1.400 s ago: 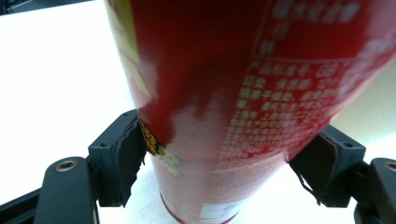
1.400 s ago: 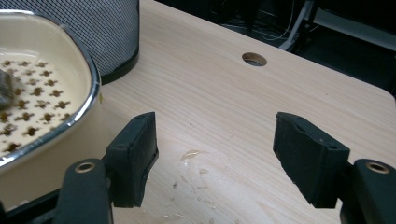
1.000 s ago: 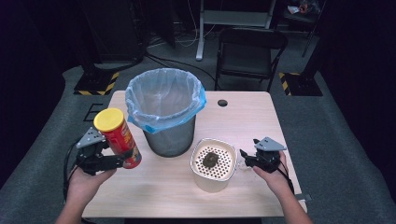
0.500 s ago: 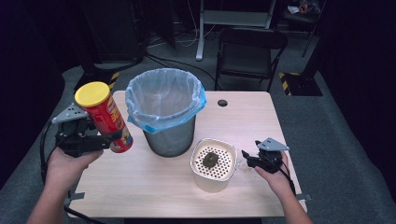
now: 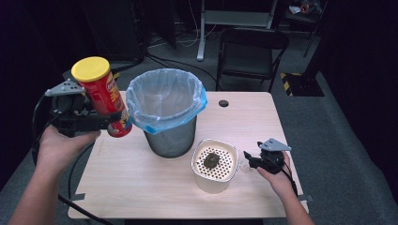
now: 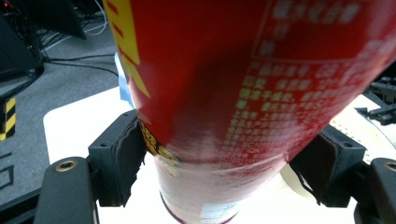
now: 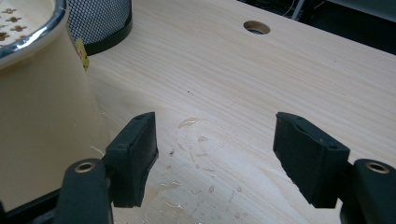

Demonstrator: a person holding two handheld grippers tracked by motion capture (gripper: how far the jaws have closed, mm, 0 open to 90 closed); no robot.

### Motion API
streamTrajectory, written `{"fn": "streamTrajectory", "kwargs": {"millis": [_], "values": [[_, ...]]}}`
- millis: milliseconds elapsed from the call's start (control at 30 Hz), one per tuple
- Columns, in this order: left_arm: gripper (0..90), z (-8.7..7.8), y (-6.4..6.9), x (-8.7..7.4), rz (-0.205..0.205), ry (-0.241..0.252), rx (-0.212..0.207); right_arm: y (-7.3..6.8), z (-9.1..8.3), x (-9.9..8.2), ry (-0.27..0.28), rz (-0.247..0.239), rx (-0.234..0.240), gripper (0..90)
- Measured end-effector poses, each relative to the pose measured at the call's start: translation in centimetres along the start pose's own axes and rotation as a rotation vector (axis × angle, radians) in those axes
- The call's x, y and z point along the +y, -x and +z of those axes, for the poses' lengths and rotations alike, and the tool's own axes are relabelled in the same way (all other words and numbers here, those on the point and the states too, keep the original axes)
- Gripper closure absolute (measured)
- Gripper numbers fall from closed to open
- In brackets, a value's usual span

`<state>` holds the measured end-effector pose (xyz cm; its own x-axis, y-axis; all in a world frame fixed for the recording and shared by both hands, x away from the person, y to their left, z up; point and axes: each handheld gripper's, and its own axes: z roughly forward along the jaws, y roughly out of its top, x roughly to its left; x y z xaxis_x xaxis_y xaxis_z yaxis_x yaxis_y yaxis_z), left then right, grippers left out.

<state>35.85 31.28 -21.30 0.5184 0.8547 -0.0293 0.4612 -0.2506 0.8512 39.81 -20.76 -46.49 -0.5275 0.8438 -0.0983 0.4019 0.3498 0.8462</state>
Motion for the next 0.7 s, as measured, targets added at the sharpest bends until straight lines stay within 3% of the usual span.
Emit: {"fn": "streamTrajectory", "kwargs": {"millis": [367,700], "values": [[23.5,2.3,0.4,4.0,0.013,0.0,-0.018,0.0,0.1,0.0,-0.004,-0.002,-0.005,30.2],[23.4,5.6,0.9,6.1,0.023,0.003,-0.042,-0.1,0.1,0.1,0.006,-0.004,-0.009,30.2]]}}
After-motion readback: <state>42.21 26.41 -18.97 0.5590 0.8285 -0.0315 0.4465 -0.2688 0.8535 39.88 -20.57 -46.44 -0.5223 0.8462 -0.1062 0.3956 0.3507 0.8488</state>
